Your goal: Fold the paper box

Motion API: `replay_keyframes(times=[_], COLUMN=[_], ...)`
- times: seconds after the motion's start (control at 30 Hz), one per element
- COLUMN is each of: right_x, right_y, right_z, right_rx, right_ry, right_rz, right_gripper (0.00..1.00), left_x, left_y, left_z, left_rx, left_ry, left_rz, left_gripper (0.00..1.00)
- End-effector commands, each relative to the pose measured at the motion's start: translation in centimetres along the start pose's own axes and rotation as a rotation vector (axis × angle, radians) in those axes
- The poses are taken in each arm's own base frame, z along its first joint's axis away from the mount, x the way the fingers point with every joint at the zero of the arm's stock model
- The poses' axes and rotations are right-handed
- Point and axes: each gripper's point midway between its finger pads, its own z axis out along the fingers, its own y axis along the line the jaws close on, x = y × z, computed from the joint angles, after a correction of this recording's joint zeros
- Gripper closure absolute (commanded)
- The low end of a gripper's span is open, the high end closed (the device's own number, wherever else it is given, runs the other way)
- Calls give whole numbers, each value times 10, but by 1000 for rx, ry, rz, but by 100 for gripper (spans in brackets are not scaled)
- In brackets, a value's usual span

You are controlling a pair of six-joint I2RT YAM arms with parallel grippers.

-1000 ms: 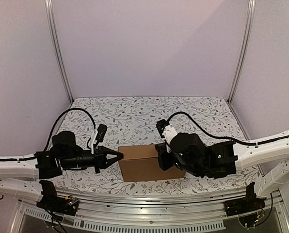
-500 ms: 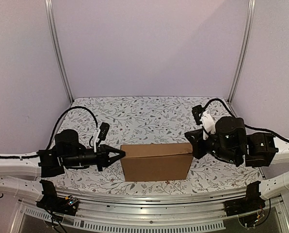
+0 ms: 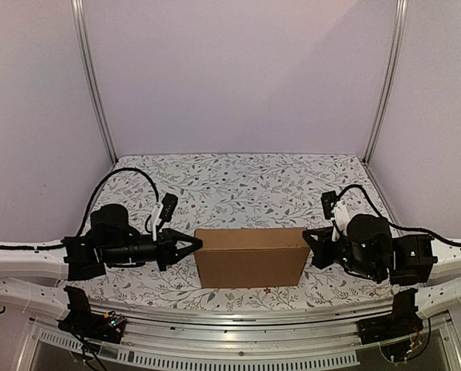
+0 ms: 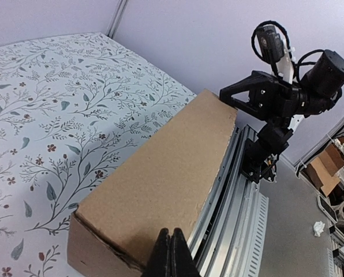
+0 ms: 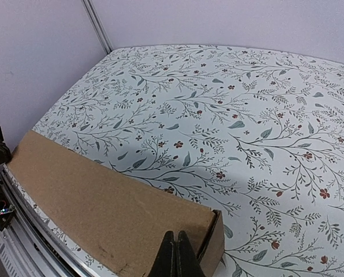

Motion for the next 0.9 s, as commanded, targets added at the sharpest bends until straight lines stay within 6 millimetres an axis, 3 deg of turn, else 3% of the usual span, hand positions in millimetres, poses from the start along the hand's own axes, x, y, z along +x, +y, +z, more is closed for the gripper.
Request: replay_keyframes(times=[0.0, 0.13, 0.33, 0.5, 0.6, 0.67, 0.87], right_x=[61, 33, -21, -39, -29, -12, 62], right_y=[-36, -24, 8, 53, 84, 100, 125], right_z=[3, 2, -5, -16, -23, -24, -16], right_rx=[120, 110, 47, -180, -350, -427, -483], right_ry=[208, 155, 80, 76, 133, 189, 338], right_rz=[-109, -141, -201, -247, -281, -315, -463], right_gripper=[100, 100, 100, 100, 100, 100, 100], left_x=[45, 34, -3, -48, -69, -76, -80], left_y=[28, 25, 14, 10, 10, 13, 35], left_z=[0, -1, -5, -17, -19, -16, 13], left_rx=[-100, -110, -139, -230, -276, -303, -325], left_ry=[172, 158, 145, 106, 99, 109, 167], left_rz=[-37, -22, 17, 61, 96, 112, 96], left_gripper=[100, 100, 100, 97, 97, 96, 97])
